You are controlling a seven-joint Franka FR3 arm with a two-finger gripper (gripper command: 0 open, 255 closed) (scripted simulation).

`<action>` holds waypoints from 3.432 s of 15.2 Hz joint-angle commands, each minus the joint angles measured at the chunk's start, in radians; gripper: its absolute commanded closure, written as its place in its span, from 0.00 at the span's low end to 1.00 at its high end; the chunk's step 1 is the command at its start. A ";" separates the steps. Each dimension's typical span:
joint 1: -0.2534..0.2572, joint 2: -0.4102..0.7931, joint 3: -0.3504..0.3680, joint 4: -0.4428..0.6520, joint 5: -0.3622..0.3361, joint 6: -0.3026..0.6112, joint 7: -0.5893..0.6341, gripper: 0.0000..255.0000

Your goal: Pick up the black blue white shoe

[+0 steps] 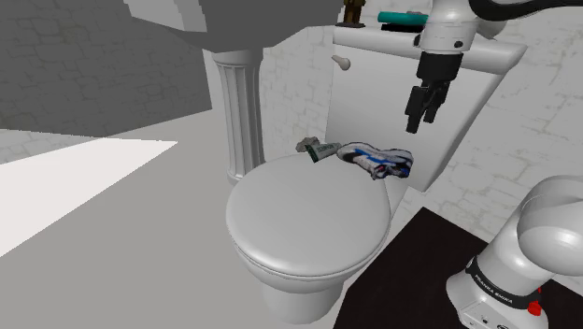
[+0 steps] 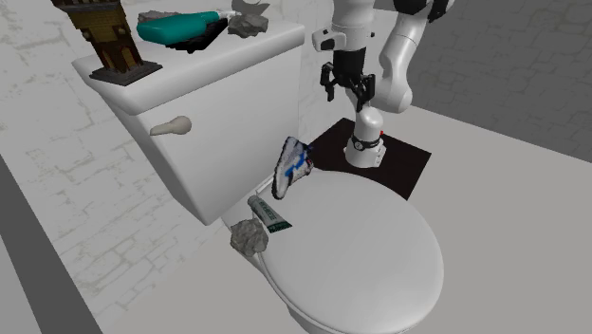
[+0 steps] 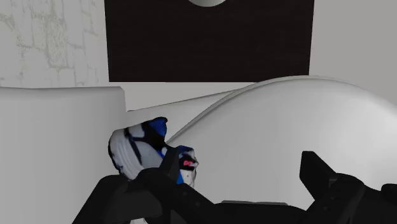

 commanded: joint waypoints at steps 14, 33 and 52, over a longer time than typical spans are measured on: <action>-0.041 0.303 0.032 -0.090 -0.229 0.509 -0.076 0.00; -0.094 0.572 0.054 -0.086 -0.434 0.825 0.005 1.00; -0.081 0.491 0.050 -0.002 -0.378 0.669 -0.067 1.00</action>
